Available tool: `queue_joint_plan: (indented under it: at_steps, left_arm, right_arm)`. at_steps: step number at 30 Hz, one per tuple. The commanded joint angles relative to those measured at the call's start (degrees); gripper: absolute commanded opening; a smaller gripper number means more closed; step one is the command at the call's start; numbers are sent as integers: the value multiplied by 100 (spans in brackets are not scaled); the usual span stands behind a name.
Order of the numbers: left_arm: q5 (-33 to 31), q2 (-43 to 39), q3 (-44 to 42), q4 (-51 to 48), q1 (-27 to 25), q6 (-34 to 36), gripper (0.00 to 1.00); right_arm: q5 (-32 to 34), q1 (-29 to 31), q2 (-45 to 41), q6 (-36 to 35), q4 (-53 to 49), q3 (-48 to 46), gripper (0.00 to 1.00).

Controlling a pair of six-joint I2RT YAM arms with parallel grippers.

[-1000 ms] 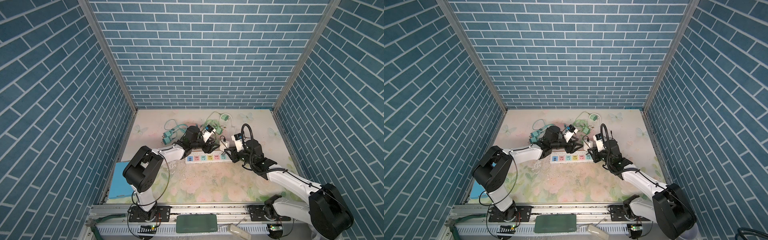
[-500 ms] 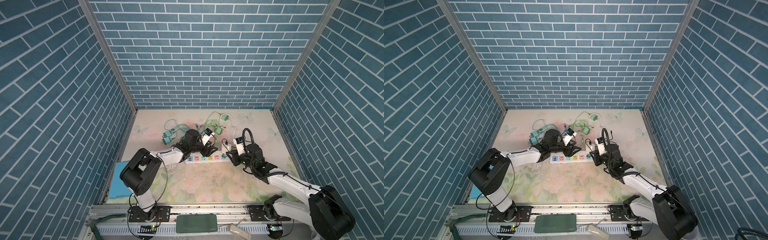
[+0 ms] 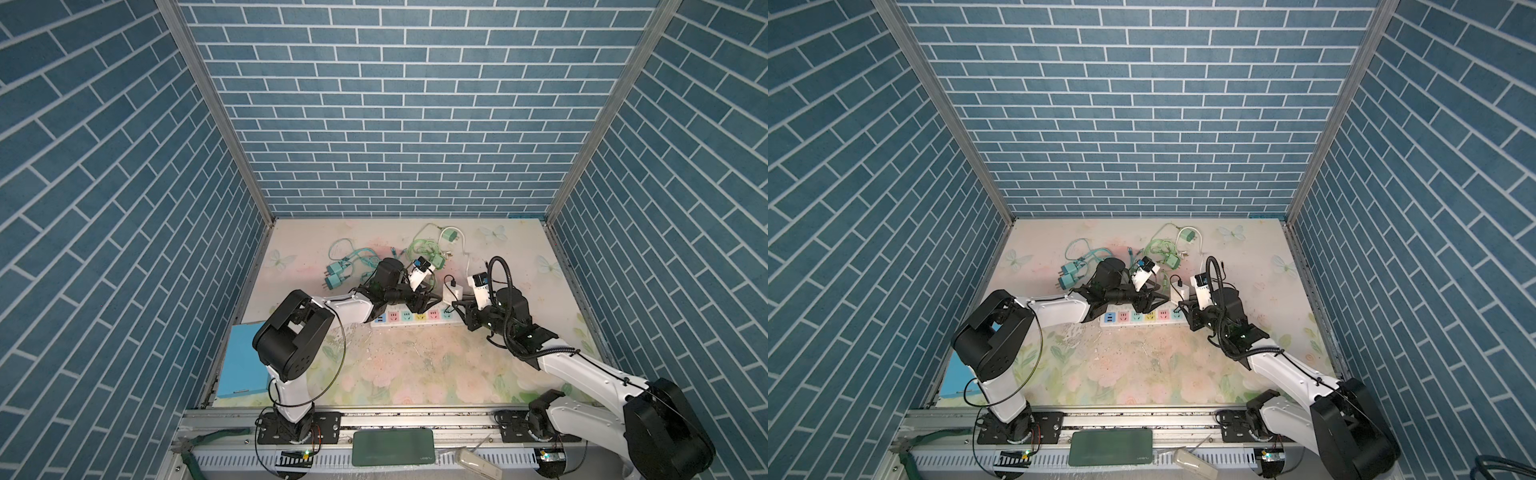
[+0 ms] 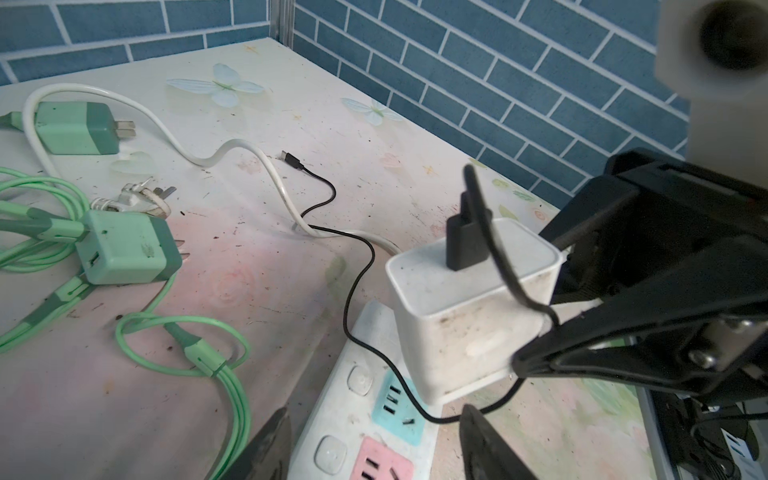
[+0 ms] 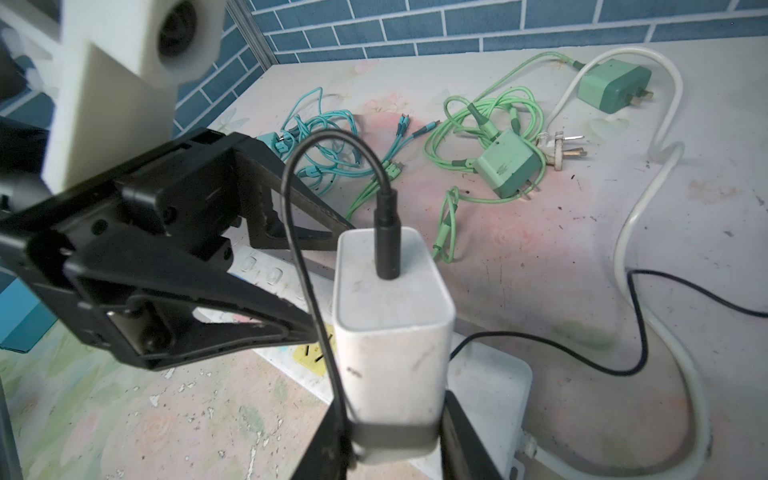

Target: Insert the plug

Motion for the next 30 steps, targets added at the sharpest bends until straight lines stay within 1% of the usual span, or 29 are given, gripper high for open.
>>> queue_joint_plan:
  at_steps: [1, 4, 9, 12, 16, 20, 28, 30]
  left_arm:
    - [393, 69, 227, 251, -32, -77, 65]
    - [498, 105, 243, 397, -32, -136, 65]
    - [887, 252, 389, 595, -32, -319, 64]
    - [1050, 362, 483, 657, -35, -407, 64]
    - [1333, 459, 509, 1116, -37, -701, 63]
    - [1449, 519, 529, 1247, -23, -796, 62]
    - [1885, 624, 536, 1815, -12, -1189, 53]
    - [2010, 662, 547, 1921, -10, -1263, 49]
  right_arm:
    - [-157, 26, -111, -50, 212, -3, 17]
    - [-257, 31, -68, -46, 284, 9, 17]
    - [-347, 31, -60, -32, 386, 28, 17]
    - [-390, 31, -120, -42, 416, 57, 17]
    - [-452, 31, -198, -9, 510, 72, 17]
    - [-485, 22, -343, -6, 443, 119, 17]
    - [-616, 17, -452, 20, 425, 154, 17]
    - [-666, 22, -451, 42, 438, 155, 17]
